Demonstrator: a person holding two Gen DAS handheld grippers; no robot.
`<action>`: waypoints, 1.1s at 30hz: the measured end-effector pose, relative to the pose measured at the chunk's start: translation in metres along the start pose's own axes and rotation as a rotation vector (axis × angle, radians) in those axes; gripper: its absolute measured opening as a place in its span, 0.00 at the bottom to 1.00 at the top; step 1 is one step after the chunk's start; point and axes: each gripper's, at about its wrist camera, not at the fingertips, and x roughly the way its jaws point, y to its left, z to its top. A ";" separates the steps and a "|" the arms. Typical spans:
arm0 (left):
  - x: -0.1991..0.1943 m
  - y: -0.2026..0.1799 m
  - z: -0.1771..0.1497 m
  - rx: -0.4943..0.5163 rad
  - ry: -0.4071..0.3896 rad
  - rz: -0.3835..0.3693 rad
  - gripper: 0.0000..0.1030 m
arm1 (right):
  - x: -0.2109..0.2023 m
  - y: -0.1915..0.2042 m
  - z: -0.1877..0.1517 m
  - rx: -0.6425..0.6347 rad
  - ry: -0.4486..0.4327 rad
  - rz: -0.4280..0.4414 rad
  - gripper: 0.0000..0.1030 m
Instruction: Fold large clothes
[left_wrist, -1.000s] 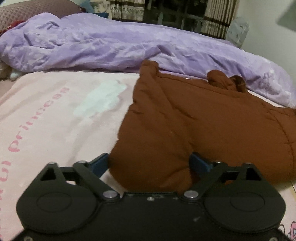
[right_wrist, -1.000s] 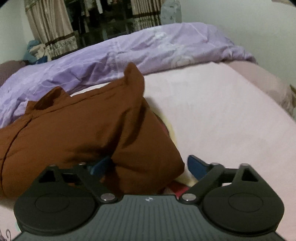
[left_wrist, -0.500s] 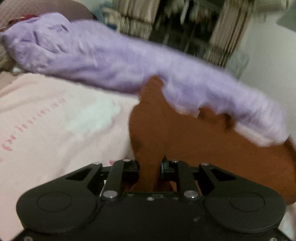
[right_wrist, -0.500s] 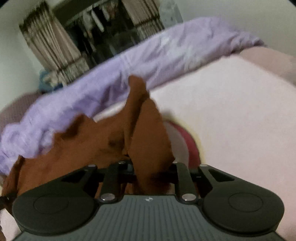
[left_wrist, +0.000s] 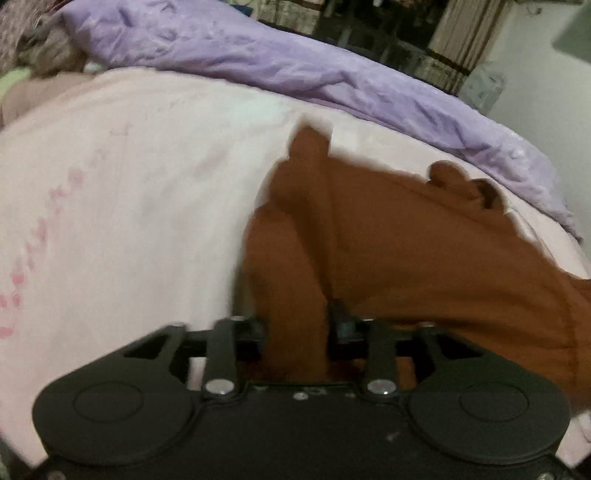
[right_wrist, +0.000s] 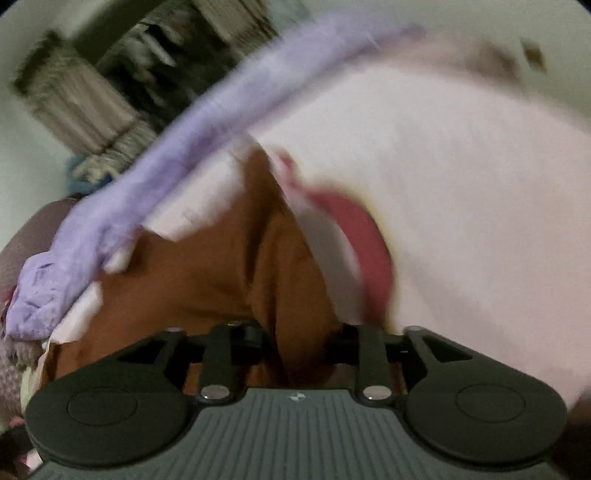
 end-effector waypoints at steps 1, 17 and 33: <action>-0.002 0.002 0.002 -0.028 -0.010 0.003 0.48 | -0.001 -0.004 0.001 0.036 -0.001 0.014 0.46; 0.008 -0.041 0.088 0.203 -0.139 0.106 0.92 | 0.023 0.098 0.062 -0.397 -0.235 -0.291 0.86; 0.072 -0.065 0.073 0.251 -0.078 0.209 0.99 | 0.090 0.090 0.051 -0.340 -0.058 -0.343 0.90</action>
